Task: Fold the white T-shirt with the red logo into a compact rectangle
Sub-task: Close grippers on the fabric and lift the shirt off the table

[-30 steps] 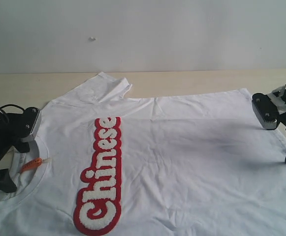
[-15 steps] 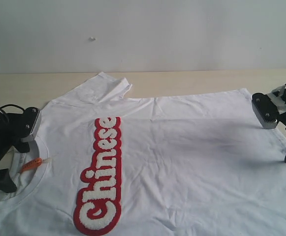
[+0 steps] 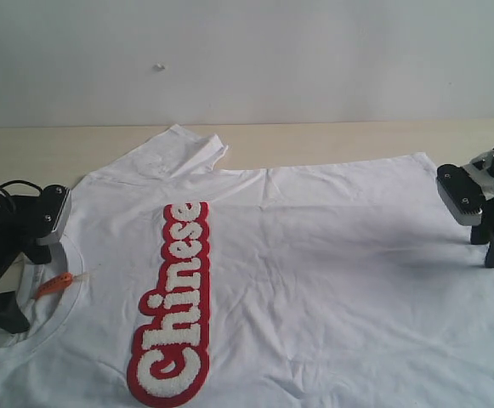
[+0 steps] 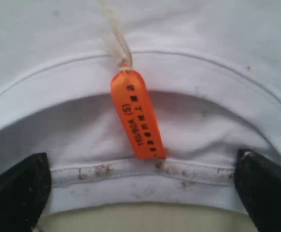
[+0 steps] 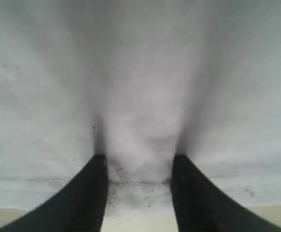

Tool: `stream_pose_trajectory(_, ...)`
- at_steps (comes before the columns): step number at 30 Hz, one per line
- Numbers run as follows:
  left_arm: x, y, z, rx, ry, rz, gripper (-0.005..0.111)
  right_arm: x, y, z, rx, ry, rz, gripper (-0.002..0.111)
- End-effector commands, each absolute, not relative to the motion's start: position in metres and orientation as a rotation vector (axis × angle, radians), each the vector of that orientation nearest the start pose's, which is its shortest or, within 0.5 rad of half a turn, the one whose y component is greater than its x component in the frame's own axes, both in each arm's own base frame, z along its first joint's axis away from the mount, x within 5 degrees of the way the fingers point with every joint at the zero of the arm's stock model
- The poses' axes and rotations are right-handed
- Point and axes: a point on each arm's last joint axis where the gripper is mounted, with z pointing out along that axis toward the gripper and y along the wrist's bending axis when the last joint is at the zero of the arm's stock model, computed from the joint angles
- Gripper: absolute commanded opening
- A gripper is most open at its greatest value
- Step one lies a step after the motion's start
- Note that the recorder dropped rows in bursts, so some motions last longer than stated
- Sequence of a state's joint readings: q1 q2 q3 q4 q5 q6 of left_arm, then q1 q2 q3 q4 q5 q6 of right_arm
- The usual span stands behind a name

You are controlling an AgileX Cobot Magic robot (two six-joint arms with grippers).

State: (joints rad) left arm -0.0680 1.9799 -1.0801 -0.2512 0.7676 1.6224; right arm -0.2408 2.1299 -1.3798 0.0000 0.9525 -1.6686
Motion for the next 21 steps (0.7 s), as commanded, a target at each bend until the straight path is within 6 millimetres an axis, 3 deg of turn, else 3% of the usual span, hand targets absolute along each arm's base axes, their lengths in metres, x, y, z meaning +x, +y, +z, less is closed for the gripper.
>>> stream_pose_trajectory(1, 0.333, -0.038, 0.094, 2.037, 2.254, -0.206, 0.105, 0.374, -0.094, 0.115, -2.078, 2.435, 0.112, 0.017)
stream_pose_trajectory(3, 0.333, -0.038, 0.094, 2.037, 2.254, -0.206, 0.105, 0.372, -0.094, 0.115, -2.084, 2.448, 0.146, 0.007)
stream_pose_trajectory(5, 0.333, -0.038, 0.094, 2.037, 2.254, -0.206, 0.105, 0.371, -0.093, 0.115, -2.071, 2.451, 0.159, 0.006)
stream_pose_trajectory(14, 0.333, -0.038, 0.094, 2.035, 2.256, -0.206, 0.105, 0.375, -0.094, 0.115, -2.057, 2.433, 0.102, 0.041)
stream_pose_trajectory(21, 0.331, -0.039, 0.094, 2.043, 2.265, -0.230, 0.105, 0.382, -0.102, 0.115, -2.019, 2.461, -0.089, 0.067)
